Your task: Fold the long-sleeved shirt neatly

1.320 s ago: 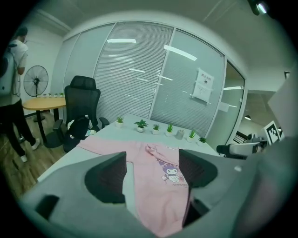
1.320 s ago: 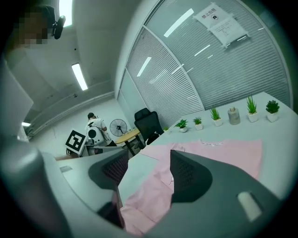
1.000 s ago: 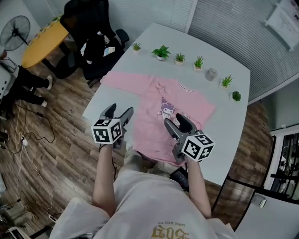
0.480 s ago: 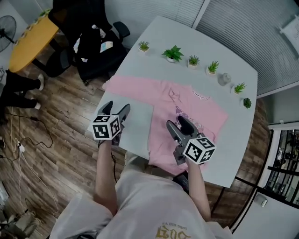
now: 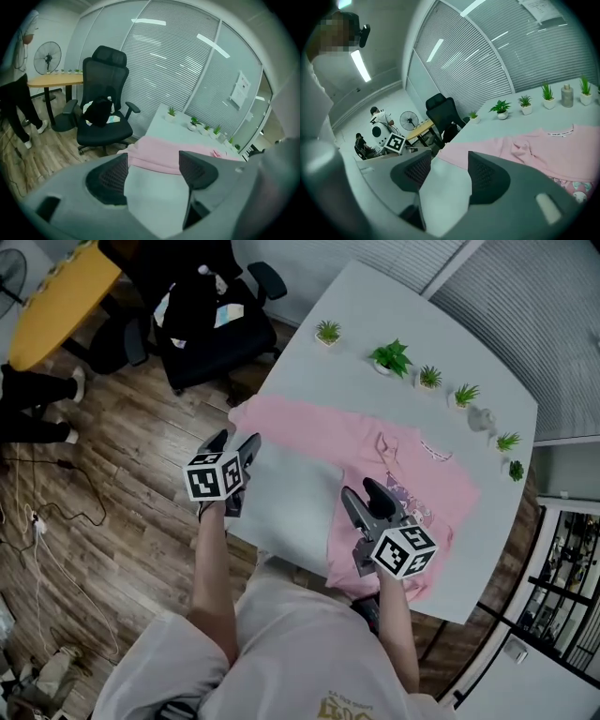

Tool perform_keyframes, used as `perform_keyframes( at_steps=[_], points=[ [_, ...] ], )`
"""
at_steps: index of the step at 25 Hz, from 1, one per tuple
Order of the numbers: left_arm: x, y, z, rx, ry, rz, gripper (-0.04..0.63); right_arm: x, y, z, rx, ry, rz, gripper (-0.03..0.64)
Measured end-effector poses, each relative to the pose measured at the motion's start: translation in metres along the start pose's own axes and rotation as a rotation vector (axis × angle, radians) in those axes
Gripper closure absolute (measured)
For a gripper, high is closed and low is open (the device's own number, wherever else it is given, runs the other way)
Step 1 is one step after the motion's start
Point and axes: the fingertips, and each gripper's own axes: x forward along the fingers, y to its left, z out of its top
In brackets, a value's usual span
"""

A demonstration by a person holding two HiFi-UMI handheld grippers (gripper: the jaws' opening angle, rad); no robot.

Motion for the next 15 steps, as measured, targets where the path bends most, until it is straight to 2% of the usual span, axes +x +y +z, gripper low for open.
perform_keyframes(
  at_steps=[4, 9, 12, 15],
  points=[
    [0.020, 0.023, 0.001, -0.051, 0.036, -0.034, 0.272, 0.026, 0.006, 0.002, 0.003, 0.007, -0.021, 0.365],
    [0.042, 0.047, -0.003, -0.106, 0.079, -0.032, 0.329, 0.044, 0.009, 0.003, 0.006, 0.025, -0.047, 0.370],
    [0.054, 0.052, -0.003, -0.166, 0.100, -0.069, 0.374, 0.050, 0.007, 0.002, 0.006, 0.033, -0.064, 0.373],
    [0.065, 0.056, -0.004, -0.232, 0.130, -0.094, 0.377, 0.053, 0.003, 0.001, 0.015, 0.038, -0.081, 0.374]
  ],
)
